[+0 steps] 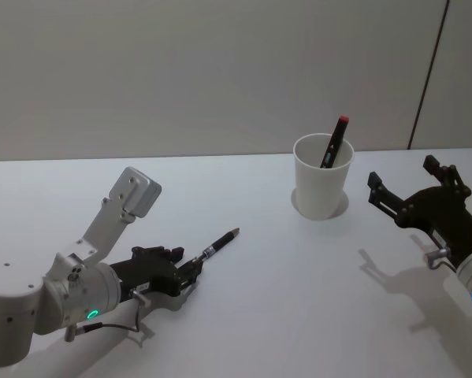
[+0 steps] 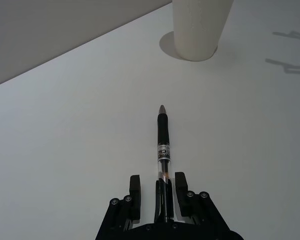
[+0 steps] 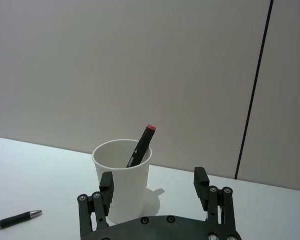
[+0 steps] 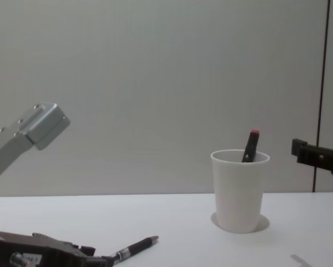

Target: Place the pen into the pen holder.

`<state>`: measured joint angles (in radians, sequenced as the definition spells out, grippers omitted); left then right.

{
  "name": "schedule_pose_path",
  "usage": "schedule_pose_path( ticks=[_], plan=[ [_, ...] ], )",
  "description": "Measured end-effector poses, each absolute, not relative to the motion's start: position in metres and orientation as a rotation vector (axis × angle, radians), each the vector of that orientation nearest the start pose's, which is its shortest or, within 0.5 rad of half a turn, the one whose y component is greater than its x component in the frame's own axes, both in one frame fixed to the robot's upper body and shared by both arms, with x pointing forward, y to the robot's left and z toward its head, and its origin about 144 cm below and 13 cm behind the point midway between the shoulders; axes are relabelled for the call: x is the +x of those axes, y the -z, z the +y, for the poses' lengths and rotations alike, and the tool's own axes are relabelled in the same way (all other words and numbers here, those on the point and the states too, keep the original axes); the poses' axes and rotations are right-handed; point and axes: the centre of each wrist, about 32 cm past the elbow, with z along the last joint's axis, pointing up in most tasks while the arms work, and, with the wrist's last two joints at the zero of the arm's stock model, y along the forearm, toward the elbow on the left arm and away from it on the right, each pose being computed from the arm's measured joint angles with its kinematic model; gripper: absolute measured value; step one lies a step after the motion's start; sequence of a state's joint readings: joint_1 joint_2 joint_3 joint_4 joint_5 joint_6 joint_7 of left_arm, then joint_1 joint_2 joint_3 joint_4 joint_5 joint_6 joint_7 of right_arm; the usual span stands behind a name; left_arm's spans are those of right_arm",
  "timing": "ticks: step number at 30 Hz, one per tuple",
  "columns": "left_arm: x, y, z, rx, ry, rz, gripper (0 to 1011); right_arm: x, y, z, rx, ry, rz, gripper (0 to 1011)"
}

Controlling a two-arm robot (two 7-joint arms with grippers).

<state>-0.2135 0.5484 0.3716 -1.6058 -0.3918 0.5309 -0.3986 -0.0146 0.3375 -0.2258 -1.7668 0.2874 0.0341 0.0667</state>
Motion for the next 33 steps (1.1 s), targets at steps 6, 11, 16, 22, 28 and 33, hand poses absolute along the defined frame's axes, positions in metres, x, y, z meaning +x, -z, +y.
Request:
schedule_pose_path(
  ticks=[6, 11, 16, 22, 28, 33],
  plan=[
    [0.4945, -1.2002, 0.2769, 0.486, -0.873, 0.233, 374, 0.4433, -1.1887, -0.2371, 0.026, 1.229, -0.075, 1002],
    [0.4945, -1.2001, 0.2770, 0.486, -0.873, 0.233, 346, 0.4433, -1.1887, -0.2371, 0.026, 1.229, -0.075, 1001],
    [0.4945, -1.2002, 0.2772, 0.486, -0.873, 0.232, 313, 0.4433, -1.1887, -0.2371, 0.026, 1.230, -0.075, 1002],
    [0.4941, -1.1998, 0.2772, 0.485, -0.869, 0.229, 247, 0.4433, -1.1887, -0.2371, 0.026, 1.229, -0.075, 1002],
    [0.4936, -1.1995, 0.2772, 0.485, -0.865, 0.226, 204, 0.4433, -1.1887, -0.2371, 0.026, 1.230, -0.075, 1002],
    [0.4934, -1.1994, 0.2771, 0.486, -0.863, 0.223, 174, 0.4433, -1.1887, -0.2371, 0.026, 1.229, -0.075, 1002]
  ],
)
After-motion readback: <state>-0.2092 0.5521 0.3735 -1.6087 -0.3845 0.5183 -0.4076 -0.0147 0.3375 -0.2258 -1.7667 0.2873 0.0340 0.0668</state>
